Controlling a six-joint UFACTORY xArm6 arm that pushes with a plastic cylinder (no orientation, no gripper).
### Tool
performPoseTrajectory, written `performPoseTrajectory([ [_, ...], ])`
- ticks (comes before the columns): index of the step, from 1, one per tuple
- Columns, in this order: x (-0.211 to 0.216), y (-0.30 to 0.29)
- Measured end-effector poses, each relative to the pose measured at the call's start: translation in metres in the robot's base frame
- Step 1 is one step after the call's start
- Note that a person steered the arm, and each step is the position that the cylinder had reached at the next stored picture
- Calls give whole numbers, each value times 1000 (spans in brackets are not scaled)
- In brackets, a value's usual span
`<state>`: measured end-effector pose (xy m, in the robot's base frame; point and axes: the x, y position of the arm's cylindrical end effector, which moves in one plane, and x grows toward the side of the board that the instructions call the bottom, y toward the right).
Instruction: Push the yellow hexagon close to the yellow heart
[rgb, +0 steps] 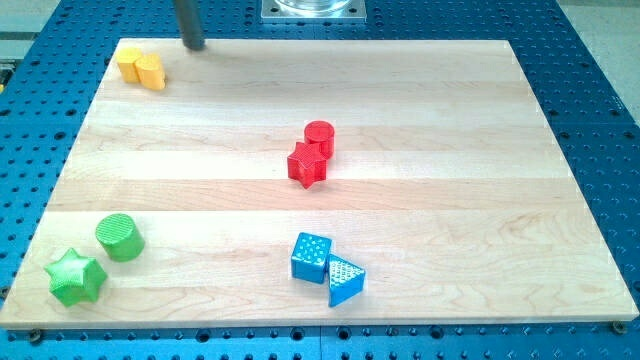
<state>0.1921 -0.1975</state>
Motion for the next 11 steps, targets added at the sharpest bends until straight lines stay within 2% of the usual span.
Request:
performPoseTrajectory([
  [1, -1, -74],
  [2, 0, -107],
  [4, 15, -108],
  [6, 68, -100],
  [8, 51, -47],
  [10, 35, -49],
  [11, 1, -48],
])
